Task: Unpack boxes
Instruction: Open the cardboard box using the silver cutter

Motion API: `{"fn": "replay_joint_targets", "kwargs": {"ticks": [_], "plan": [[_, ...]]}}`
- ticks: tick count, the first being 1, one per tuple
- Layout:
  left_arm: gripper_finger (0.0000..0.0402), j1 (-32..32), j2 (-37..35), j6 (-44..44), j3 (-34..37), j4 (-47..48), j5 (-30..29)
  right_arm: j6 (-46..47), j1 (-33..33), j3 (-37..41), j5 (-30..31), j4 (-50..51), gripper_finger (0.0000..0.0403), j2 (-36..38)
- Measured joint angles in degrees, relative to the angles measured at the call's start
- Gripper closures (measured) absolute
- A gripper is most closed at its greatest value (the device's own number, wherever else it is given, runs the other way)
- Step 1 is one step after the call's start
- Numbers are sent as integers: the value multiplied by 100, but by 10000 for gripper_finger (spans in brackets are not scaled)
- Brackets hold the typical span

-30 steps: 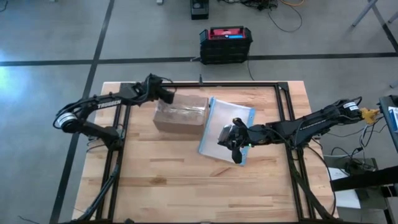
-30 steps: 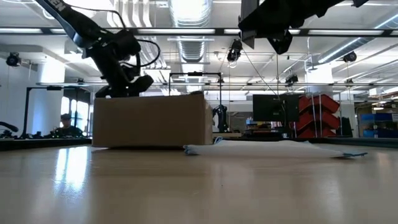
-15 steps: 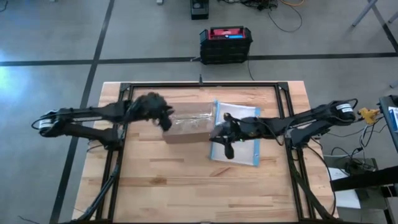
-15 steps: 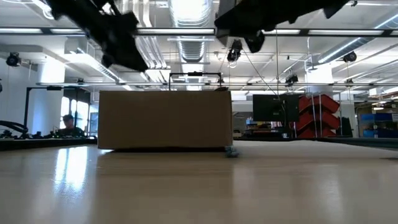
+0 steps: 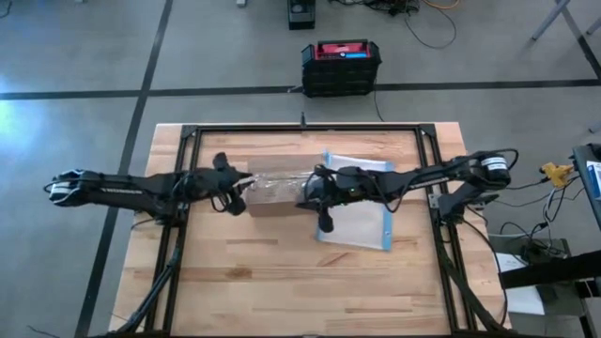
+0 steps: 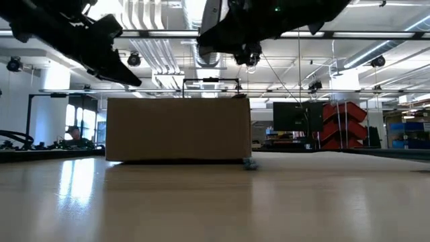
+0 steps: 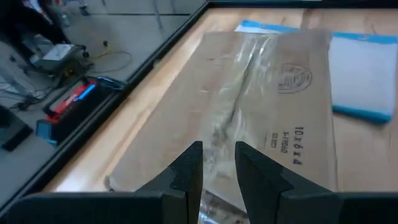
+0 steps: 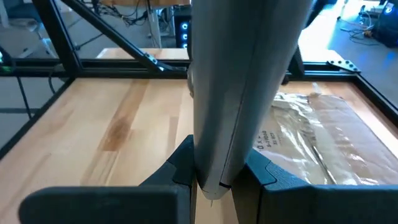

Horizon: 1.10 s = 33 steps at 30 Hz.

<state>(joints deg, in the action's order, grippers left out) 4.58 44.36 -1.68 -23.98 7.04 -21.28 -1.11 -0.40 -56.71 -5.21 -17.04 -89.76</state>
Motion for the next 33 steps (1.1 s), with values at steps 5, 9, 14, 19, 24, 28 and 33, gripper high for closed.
{"fn": "replay_joint_targets", "kwargs": {"ticks": [5, 9, 14, 19, 24, 28, 33], "plan": [[322, 107, 147, 32, 177, 16, 158, -184, -152, -503, 7, 0, 360, -498], [322, 107, 295, 32, 280, 2, 280, -498, -278, -989, -3, -1, 360, -835], [322, 96, 403, -33, 376, -55, 319, -642, -541, -1435, -468, -120, 360, -1162], [322, 70, 415, -460, 388, -35, 718, -656, -679, -1871, -659, -406, 360, -1793], [322, -156, 392, -810, 377, 11, 904, -669, -590, -2090, -683, -607, 360, -2193], [322, -377, 394, -784, 123, 296, 848, -634, -427, -1897, -676, -645, 360, -2100], [322, -477, 392, -241, -216, 449, 485, -554, -256, -1663, -698, -623, 360, -1927]]}}
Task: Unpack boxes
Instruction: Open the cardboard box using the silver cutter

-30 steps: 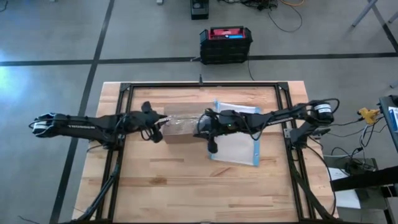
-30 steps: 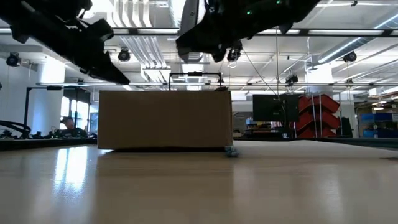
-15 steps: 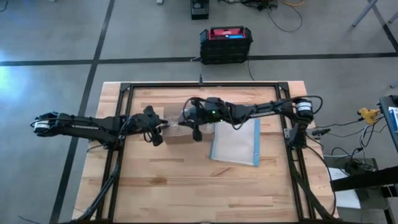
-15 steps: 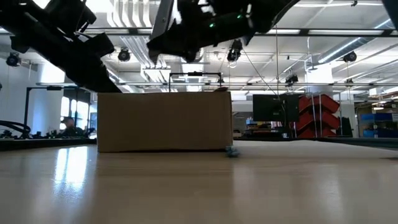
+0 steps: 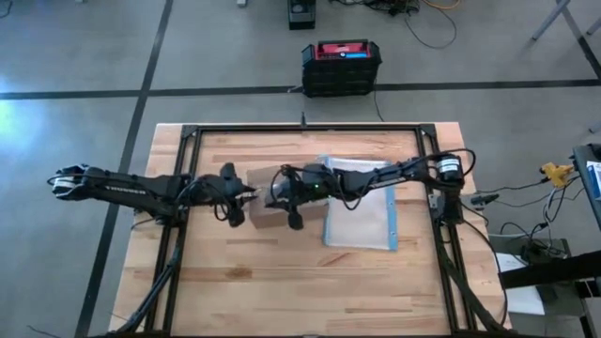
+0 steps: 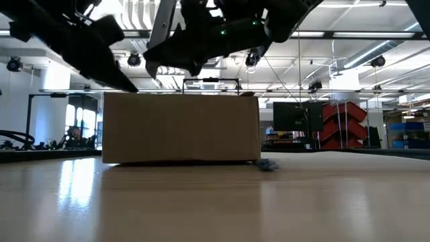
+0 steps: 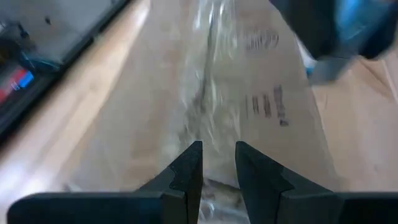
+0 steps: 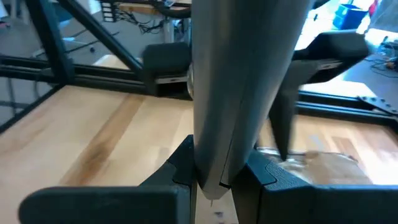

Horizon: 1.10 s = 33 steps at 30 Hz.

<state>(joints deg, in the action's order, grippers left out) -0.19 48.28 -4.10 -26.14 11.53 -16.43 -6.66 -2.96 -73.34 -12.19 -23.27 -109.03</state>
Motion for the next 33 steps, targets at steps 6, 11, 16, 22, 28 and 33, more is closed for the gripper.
{"fn": "replay_joint_targets", "kwargs": {"ticks": [6, 11, 16, 22, 28, 33], "plan": [[322, 24, 17, 43, 272, -89, -79, 17, 61, 92, 82, -15, 360, 46], [322, 24, -15, -96, 684, -465, -256, -60, -89, 74, 179, -401, 360, 14], [322, 24, -21, -159, 781, -669, -201, -153, -277, 70, 168, -793, 360, 13], [322, 25, -44, -84, 790, -657, -166, -141, -363, -284, -23, -986, 360, -517], [322, 26, -47, -70, 790, -620, -157, -93, -401, -718, 67, -1179, 360, -1084], [322, 26, -44, -82, 790, -612, -149, -91, -413, -903, 82, -1180, 360, -1349]]}}
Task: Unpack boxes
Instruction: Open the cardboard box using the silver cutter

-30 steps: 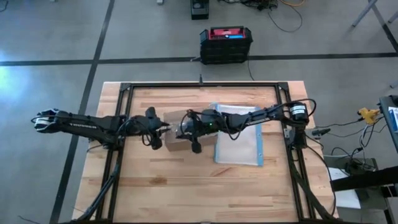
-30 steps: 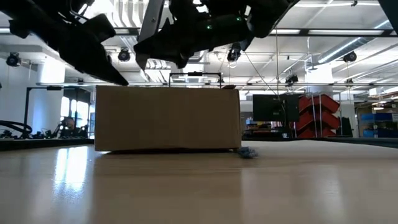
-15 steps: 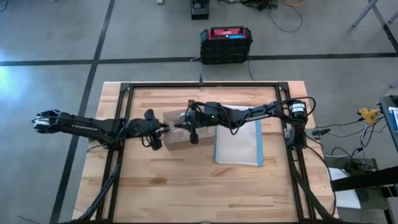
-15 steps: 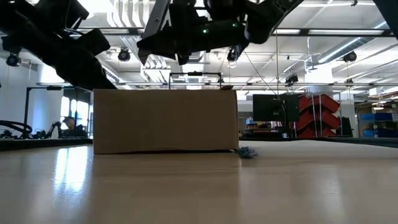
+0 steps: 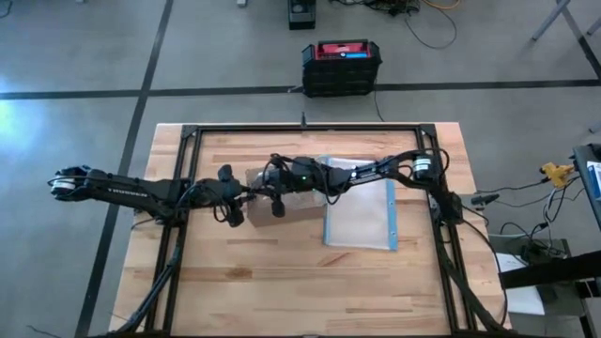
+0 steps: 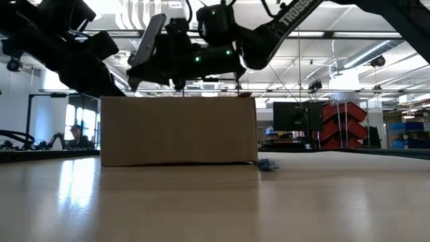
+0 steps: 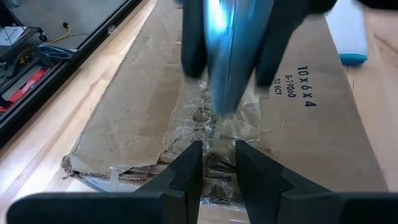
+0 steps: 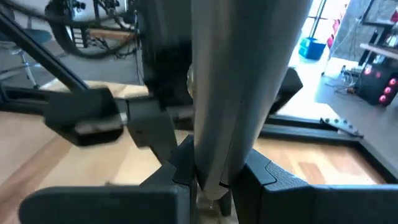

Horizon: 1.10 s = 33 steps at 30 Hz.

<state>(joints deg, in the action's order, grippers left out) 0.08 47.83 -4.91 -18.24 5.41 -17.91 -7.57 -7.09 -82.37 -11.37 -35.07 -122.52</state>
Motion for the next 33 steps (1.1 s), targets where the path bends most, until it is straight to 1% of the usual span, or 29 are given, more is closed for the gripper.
{"fn": "replay_joint_targets", "kwargs": {"ticks": [4, 6, 13, 23, 26, 30, 33], "plan": [[322, 0, 0, -8, 2, 0, 2, -57, 2, -89, 5, 20, 360, -157], [322, 0, 0, -9, 2, 0, 2, -60, 2, -94, 101, -6, 360, -178], [322, 0, 0, -52, 7, -2, 2, -234, -7, -94, 158, 53, 360, -168], [322, 0, 4, -76, 9, 4, 5, -264, -20, -94, 244, 386, 360, -142], [322, 0, 7, -112, 9, 25, 7, -258, -20, -94, 257, 662, 360, -84], [322, -2, 7, -172, 9, 91, 7, -378, -17, -91, 439, 1219, 360, 39], [322, -2, 7, -201, 9, 117, 4, -401, -7, -81, 521, 1450, 360, 135]]}}
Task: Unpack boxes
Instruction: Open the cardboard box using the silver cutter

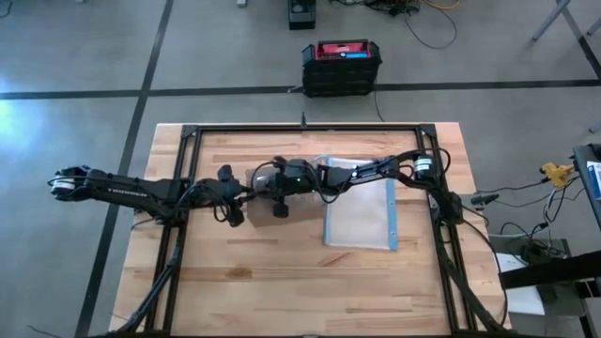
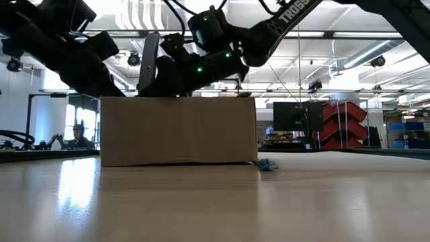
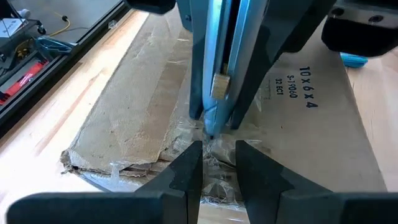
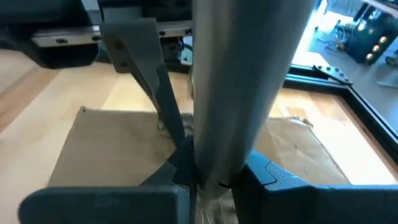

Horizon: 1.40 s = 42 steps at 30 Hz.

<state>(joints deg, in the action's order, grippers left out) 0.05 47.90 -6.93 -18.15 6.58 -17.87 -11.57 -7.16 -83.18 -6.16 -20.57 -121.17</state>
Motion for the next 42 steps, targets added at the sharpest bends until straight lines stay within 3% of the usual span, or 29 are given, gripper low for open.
{"fn": "replay_joint_targets", "kwargs": {"ticks": [11, 31, 42], "plan": [[322, 0, 0, -21, 0, 25, 4, 28, 0, 312, 42, 398, 360, 325], [322, 0, 11, -251, -4, 58, -7, 354, -49, 1679, 162, -242, 360, 1179], [322, 0, 13, -384, -7, 62, -44, 582, -102, 2857, 404, -833, 360, 2139]]}}
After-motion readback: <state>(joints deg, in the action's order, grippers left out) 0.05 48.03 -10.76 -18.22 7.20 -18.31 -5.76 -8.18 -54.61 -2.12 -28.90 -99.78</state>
